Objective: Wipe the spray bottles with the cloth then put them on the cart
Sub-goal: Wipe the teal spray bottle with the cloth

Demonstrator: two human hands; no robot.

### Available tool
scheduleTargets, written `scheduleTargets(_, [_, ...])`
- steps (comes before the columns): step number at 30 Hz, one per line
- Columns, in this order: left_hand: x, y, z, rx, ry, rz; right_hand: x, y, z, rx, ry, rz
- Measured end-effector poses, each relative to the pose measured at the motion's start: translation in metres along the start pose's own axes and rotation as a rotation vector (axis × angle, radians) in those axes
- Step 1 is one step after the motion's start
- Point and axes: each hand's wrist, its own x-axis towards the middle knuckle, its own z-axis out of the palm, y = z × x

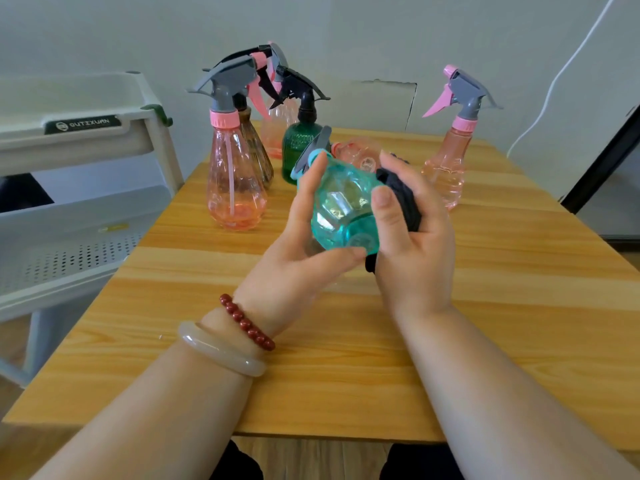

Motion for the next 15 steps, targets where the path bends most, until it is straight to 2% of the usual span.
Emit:
scheduleTargets(6, [0.010, 0.003, -0.005, 0.705, 0.106, 0.149, 0.007, -0.001, -0.004, 0.143, 0.091, 0.125])
scheduleTargets(10, [0.019, 0.018, 0.001, 1.240, 0.181, 0.210, 0.014, 0.000, -0.007, 0.361, 0.177, 0.309])
scheduleTargets(12, [0.028, 0.028, 0.003, 1.346, 0.100, 0.212, 0.016, -0.003, -0.010, 0.551, 0.201, 0.428])
scheduleTargets(15, [0.039, 0.041, 0.000, 1.356, -0.099, 0.226, 0.022, -0.007, -0.017, 0.696, 0.204, 0.521])
